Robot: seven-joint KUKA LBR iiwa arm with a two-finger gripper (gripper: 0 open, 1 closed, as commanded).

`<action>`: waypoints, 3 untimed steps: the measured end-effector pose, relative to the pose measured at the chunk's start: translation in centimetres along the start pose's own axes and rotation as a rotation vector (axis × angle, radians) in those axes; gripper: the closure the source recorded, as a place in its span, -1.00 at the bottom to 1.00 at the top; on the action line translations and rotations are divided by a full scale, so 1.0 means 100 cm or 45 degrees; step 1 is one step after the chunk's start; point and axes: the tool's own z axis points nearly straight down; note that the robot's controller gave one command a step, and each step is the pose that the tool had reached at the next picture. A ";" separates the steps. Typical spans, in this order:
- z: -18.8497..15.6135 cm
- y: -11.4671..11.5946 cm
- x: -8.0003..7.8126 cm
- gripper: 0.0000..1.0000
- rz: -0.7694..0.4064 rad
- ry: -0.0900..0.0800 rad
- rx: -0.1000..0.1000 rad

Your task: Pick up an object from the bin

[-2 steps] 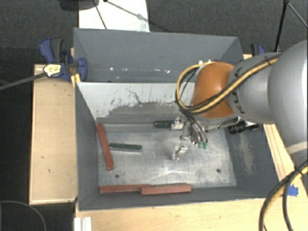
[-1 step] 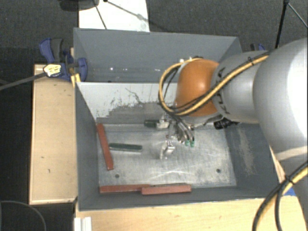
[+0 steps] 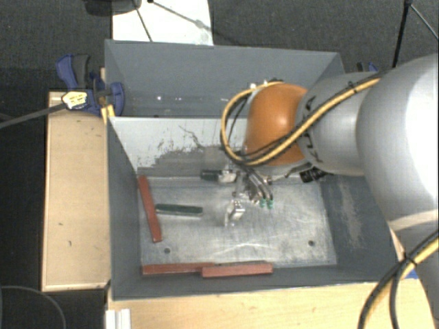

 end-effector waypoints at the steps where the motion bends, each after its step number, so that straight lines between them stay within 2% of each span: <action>1: 0.000 0.007 0.002 -1.00 -0.015 -0.002 -0.002; 2: 0.005 -0.018 0.001 -1.00 -0.173 -0.001 0.001; 3: 0.006 0.071 0.000 1.00 -0.204 -0.011 -0.003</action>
Offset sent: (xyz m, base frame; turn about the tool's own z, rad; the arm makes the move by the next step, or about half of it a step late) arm 0.0024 -0.0090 -0.0100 -0.4141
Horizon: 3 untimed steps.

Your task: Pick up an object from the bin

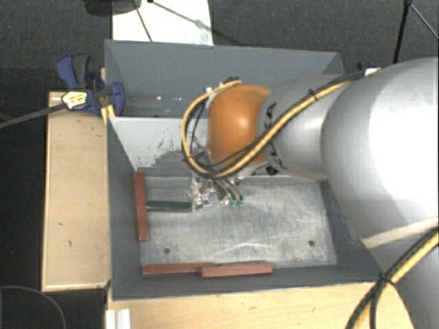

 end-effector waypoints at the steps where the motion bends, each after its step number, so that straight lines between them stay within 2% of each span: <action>1: 0.000 0.000 0.000 1.00 -0.001 0.000 0.000; 2: -0.012 0.013 -0.004 1.00 -0.037 0.011 0.005; 3: -0.045 0.014 0.007 1.00 -0.011 0.011 0.001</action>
Offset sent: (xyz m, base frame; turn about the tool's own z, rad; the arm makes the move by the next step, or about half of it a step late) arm 0.0054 0.0310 0.0282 -0.0641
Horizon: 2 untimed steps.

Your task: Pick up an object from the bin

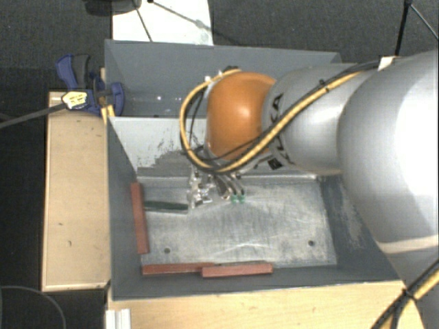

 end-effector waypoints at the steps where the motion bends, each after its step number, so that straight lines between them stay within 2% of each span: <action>1: 0.012 0.003 -0.007 -1.00 -0.074 -0.001 0.001; 2: 0.017 0.003 -0.008 -1.00 -0.086 0.000 0.001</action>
Offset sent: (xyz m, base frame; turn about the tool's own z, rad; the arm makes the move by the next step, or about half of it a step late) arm 0.0000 0.0000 0.0000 0.0000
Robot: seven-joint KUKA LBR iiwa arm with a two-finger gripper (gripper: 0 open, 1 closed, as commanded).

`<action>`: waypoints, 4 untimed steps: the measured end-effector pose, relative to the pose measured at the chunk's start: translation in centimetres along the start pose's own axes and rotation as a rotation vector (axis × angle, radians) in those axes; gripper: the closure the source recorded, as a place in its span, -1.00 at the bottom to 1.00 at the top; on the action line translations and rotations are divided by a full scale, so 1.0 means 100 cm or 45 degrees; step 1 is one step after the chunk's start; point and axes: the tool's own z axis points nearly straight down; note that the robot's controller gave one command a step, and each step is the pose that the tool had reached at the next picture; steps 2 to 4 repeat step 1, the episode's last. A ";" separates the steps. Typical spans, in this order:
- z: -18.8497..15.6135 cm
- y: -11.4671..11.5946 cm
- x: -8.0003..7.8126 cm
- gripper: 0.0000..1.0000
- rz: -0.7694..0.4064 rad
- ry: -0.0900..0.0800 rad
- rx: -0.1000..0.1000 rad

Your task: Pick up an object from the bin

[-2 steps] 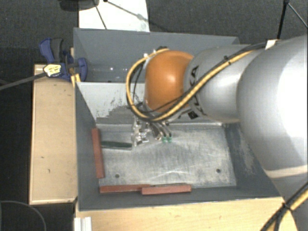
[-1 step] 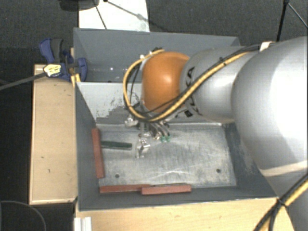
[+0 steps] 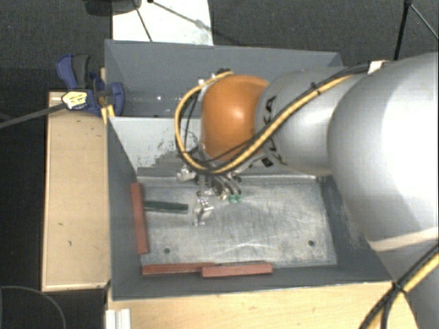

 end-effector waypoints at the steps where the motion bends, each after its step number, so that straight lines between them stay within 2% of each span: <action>1: 0.029 0.024 -0.015 1.00 0.115 -0.008 -0.002; 4: 0.029 0.024 -0.015 1.00 0.115 -0.008 -0.002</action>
Offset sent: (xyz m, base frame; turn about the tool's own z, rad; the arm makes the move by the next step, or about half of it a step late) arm 0.0000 0.0000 0.0000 0.0000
